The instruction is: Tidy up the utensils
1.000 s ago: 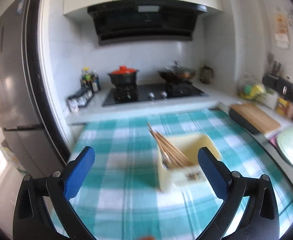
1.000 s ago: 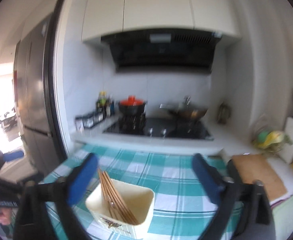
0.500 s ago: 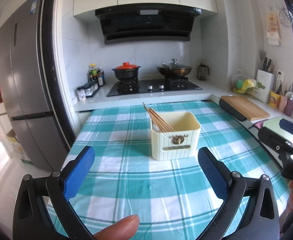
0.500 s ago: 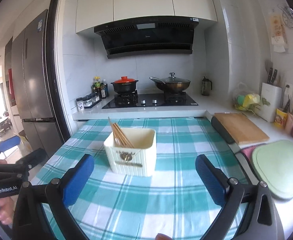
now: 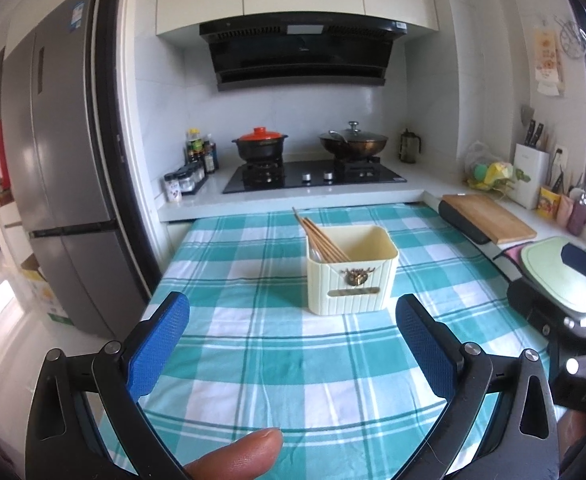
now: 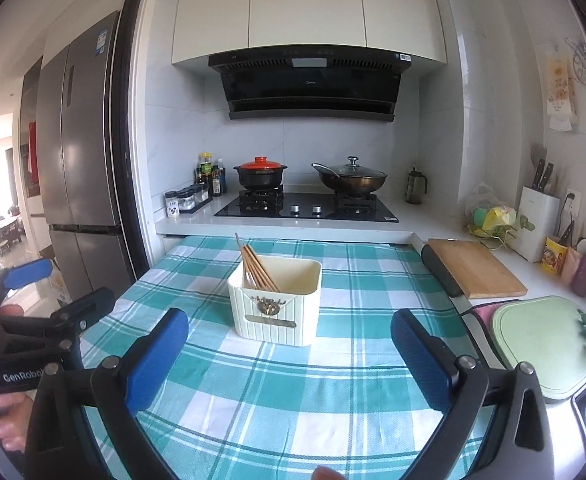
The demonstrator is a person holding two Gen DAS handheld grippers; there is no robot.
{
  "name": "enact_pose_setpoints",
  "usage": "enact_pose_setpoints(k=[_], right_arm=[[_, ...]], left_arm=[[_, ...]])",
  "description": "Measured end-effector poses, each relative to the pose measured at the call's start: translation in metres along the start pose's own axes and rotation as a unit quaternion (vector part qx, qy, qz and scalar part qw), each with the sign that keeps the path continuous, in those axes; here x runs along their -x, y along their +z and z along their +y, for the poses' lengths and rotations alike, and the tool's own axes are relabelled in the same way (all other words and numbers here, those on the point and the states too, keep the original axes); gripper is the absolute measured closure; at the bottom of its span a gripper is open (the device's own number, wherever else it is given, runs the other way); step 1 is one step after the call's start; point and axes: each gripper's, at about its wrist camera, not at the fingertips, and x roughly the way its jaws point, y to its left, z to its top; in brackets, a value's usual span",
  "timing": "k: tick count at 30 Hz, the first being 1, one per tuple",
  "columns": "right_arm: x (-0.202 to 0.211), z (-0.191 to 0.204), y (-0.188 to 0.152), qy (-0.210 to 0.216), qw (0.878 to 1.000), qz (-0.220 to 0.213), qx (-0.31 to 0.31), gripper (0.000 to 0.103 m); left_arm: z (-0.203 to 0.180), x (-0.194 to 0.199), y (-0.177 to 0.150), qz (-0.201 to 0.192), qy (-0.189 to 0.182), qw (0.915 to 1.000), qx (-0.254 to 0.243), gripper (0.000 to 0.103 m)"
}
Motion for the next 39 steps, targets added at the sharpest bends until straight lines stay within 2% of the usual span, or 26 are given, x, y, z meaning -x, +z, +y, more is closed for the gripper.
enact_pose_setpoints(k=[14,25,39], right_arm=[[0.025,0.017,0.011,0.006,1.0,-0.012,0.012,0.0],[0.028,0.024,0.012,0.015,1.0,-0.01,0.017,0.0],[0.029,0.023,0.014,0.004,1.0,-0.012,0.016,0.0]], left_arm=[[0.013,0.019,0.006,0.001,0.013,0.9998,0.016,0.0],[0.021,0.024,0.006,-0.006,0.02,0.9995,0.025,0.0],[0.018,0.025,0.005,-0.009,0.02,0.9996,0.02,0.0]])
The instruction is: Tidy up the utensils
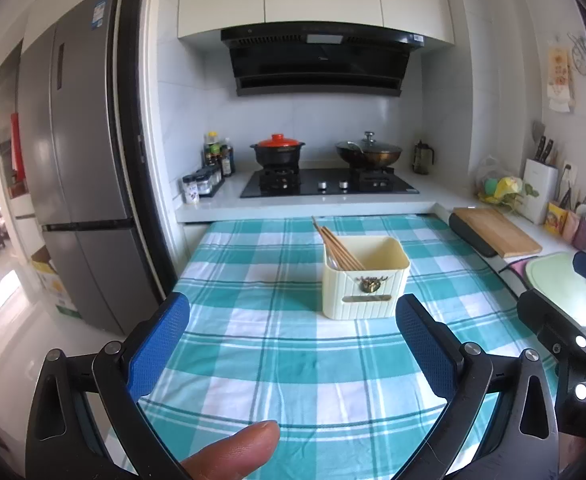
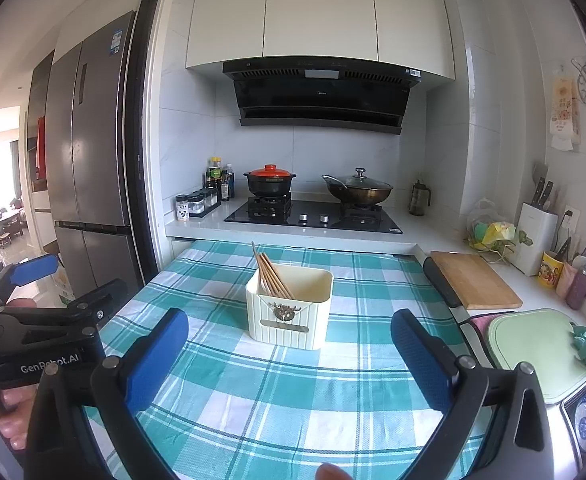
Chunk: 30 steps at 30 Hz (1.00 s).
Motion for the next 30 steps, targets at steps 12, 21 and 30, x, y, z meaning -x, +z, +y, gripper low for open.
enact_pose_setpoints(k=[12,21,30], right_arm=[[-0.0001,-0.0035,-0.0007,-0.008,1.0,0.0,-0.003,0.0],[0.0008,-0.0052,-0.0009,-0.01,1.0,-0.001,-0.003,0.0],[0.0009,-0.0042,-0.0005,-0.011,1.0,-0.001,0.0,0.0]], left_arm=[[0.0004,0.0016,0.0002,-0.001,-0.001,1.0,-0.002,0.0],[0.0002,0.0015,0.0006,-0.002,-0.001,1.0,-0.002,0.0],[-0.0013,0.0008,0.0012,0.001,-0.003,1.0,-0.005,0.0]])
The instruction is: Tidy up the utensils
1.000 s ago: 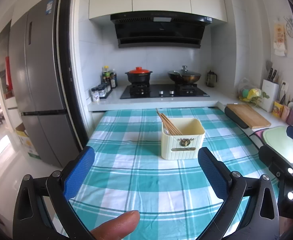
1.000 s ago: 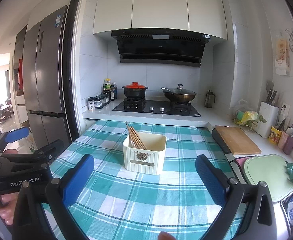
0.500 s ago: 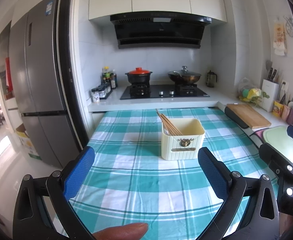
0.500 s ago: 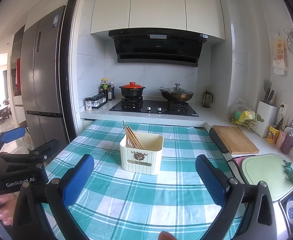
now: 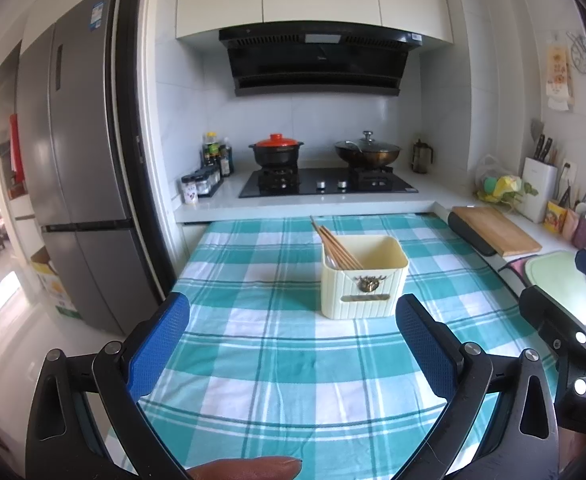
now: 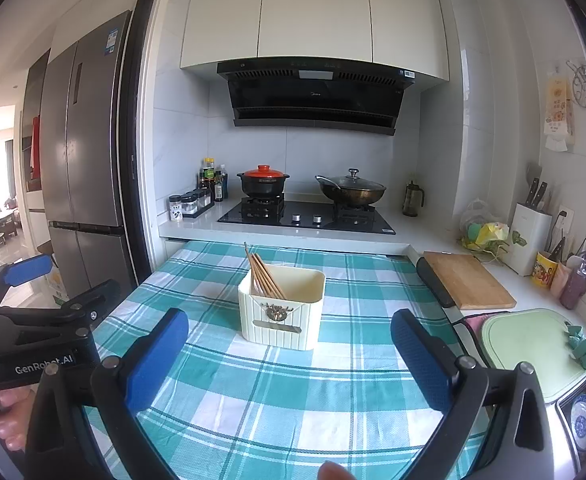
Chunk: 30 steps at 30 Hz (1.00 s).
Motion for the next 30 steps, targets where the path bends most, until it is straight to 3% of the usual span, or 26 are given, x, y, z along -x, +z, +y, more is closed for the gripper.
enact_pose_setpoints(k=[30], right_arm=[[0.0005,-0.0087,-0.0029,-0.004,1.0,0.005,0.005,0.0]], left_arm=[[0.0018,0.003,-0.0012,-0.011,-0.001,0.9999,0.0,0.0]])
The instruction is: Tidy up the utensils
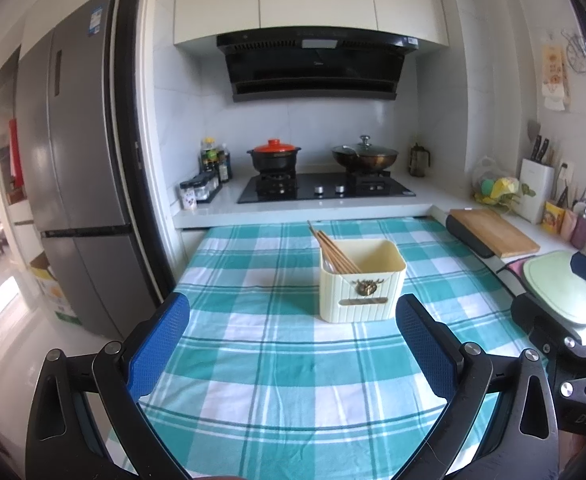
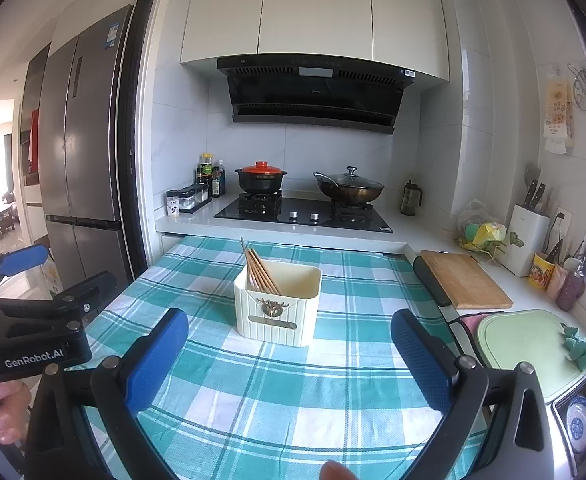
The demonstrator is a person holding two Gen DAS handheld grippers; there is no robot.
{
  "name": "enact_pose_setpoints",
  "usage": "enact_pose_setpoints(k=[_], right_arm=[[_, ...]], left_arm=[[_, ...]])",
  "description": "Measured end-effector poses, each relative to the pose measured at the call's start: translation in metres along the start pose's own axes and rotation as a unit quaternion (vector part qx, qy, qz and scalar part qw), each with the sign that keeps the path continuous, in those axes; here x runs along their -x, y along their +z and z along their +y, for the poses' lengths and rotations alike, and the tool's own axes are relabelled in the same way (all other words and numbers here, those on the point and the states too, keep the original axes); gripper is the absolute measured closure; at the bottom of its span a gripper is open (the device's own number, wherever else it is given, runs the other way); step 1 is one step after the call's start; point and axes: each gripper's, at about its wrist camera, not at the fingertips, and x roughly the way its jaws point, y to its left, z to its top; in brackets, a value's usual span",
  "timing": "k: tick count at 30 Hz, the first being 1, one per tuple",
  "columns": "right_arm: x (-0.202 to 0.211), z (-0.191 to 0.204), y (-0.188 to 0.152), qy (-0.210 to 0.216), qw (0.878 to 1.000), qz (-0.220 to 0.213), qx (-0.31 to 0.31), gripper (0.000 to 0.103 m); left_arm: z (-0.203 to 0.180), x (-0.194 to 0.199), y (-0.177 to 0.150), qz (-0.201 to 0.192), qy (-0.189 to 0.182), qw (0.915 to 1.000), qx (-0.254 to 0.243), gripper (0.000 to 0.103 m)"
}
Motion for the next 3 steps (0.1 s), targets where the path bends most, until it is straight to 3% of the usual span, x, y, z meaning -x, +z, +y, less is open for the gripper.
enact_pose_setpoints(k=[3], right_arm=[[-0.0006,-0.0033,-0.0005,0.0,1.0,0.001,-0.002,0.0]], left_arm=[[0.0021,-0.0021,-0.0004,-0.001,0.003,1.0,0.002,0.0]])
